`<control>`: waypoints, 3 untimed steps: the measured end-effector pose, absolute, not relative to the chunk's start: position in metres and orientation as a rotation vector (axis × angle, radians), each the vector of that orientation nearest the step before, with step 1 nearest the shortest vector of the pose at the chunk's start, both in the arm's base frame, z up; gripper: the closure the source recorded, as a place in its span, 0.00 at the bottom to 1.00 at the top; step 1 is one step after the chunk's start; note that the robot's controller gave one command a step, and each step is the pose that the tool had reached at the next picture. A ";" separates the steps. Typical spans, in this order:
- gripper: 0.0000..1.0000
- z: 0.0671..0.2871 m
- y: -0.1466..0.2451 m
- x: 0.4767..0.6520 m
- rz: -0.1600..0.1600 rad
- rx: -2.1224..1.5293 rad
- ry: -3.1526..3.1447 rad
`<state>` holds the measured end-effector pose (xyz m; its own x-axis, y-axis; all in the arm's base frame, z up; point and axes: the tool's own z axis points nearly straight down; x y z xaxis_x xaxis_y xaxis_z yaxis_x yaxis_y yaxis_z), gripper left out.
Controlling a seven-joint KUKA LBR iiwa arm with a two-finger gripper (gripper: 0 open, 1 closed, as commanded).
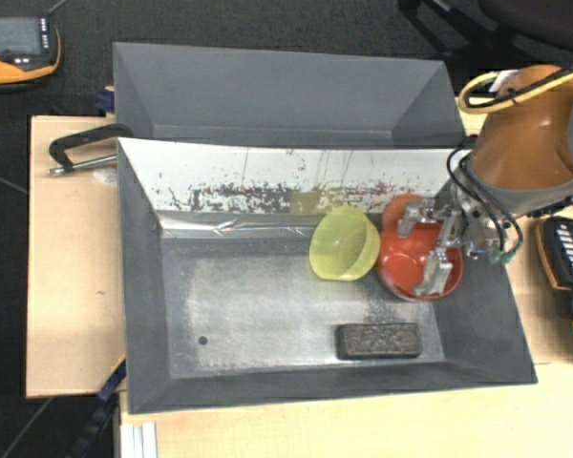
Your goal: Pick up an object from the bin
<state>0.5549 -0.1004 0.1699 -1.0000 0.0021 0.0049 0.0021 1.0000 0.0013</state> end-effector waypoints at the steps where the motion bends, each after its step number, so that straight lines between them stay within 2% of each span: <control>1: 0.00 0.094 -0.072 0.586 -0.007 0.081 -3.135; 2: 0.00 0.072 -0.113 0.594 -0.006 -0.059 -3.145; 3: 0.00 0.073 -0.080 0.601 -0.006 0.190 -3.146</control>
Offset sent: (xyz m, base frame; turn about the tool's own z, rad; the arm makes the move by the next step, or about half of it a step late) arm 0.0306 0.0260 -0.0729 -0.0506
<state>0.6012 -0.0803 0.0730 -0.9927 -0.1202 -0.0104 -0.1202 0.9927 0.0030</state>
